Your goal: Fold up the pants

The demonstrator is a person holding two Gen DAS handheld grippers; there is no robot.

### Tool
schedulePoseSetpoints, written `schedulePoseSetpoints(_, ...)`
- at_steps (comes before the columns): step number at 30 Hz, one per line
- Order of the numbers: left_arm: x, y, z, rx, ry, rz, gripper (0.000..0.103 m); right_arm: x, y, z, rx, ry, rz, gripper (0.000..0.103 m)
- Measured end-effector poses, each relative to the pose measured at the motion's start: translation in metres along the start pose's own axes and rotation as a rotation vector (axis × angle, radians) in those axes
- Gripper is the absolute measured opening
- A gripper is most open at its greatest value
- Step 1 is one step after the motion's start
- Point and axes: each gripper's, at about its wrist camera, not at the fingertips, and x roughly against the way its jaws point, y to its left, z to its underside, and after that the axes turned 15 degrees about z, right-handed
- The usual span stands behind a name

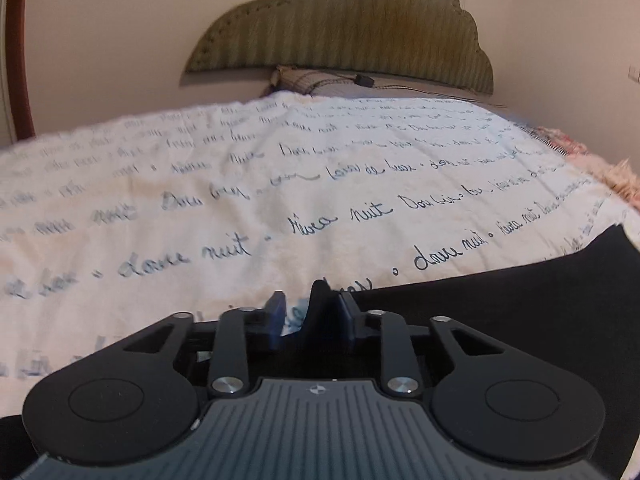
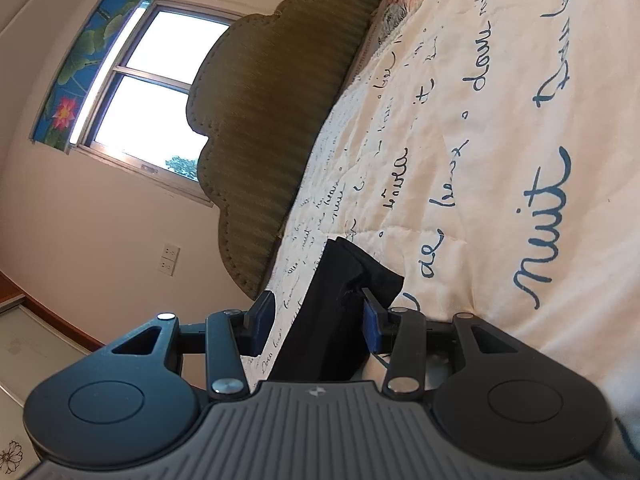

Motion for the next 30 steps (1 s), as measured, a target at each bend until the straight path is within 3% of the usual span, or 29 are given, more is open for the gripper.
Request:
schedulePoseSetpoints(2, 0.026, -0.008, 0.002, -0.019, -0.02, -0.044, 0.044, 0.011, 0.01, -0.006, -0.041, -0.037, 0.052, 0.05)
schedulePoseSetpoints(4, 0.057, -0.012, 0.006, -0.027, -0.04, -0.098, 0.062, 0.02, 0.026, -0.011, -0.021, -0.074, 0.022, 0.066)
schedulePoseSetpoints(5, 0.072, -0.012, 0.009, -0.02, -0.052, -0.136, 0.069, 0.019, 0.037, -0.013, 0.009, -0.058, -0.001, 0.076)
schedulePoseSetpoints(6, 0.09, -0.009, 0.013, 0.0, -0.073, -0.18, 0.075, 0.014, 0.049, -0.014, 0.042, -0.024, -0.016, 0.08)
schedulePoseSetpoints(7, 0.107, -0.005, 0.017, 0.032, -0.1, -0.221, 0.075, 0.008, 0.061, -0.013, 0.076, 0.013, -0.028, 0.08)
schedulePoseSetpoints(9, 0.144, 0.01, 0.027, 0.14, -0.155, -0.288, 0.075, -0.006, 0.081, -0.006, 0.153, 0.068, -0.056, 0.08)
schedulePoseSetpoints(12, 0.192, 0.04, 0.054, 0.381, -0.238, -0.348, 0.076, -0.034, 0.096, 0.011, 0.231, 0.166, -0.038, 0.08)
schedulePoseSetpoints(15, 0.224, 0.067, 0.089, 0.6, -0.25, -0.355, 0.075, -0.061, 0.091, 0.029, 0.273, 0.24, 0.036, 0.079)
schedulePoseSetpoints(17, 0.237, 0.077, 0.107, 0.679, -0.262, -0.372, 0.075, -0.063, 0.089, 0.039, 0.366, 0.197, 0.015, 0.078)
schedulePoseSetpoints(20, 0.244, 0.094, 0.123, 0.79, -0.288, -0.304, 0.075, -0.057, 0.09, 0.055, 0.474, 0.126, 0.005, 0.079)
schedulePoseSetpoints(23, 0.237, 0.104, 0.121, 0.79, -0.275, -0.243, 0.079, -0.056, 0.094, 0.058, 0.495, 0.116, 0.018, 0.079)
schedulePoseSetpoints(27, 0.221, 0.108, 0.119, 0.801, -0.262, -0.154, 0.098, -0.053, 0.09, 0.055, 0.467, 0.115, -0.007, 0.079)
schedulePoseSetpoints(29, 0.217, 0.107, 0.115, 0.811, -0.272, -0.132, 0.085, -0.052, 0.089, 0.055, 0.466, 0.113, -0.008, 0.079)
schedulePoseSetpoints(30, 0.217, 0.103, 0.111, 0.785, -0.259, -0.178, 0.057, -0.052, 0.09, 0.055, 0.469, 0.111, -0.006, 0.079)
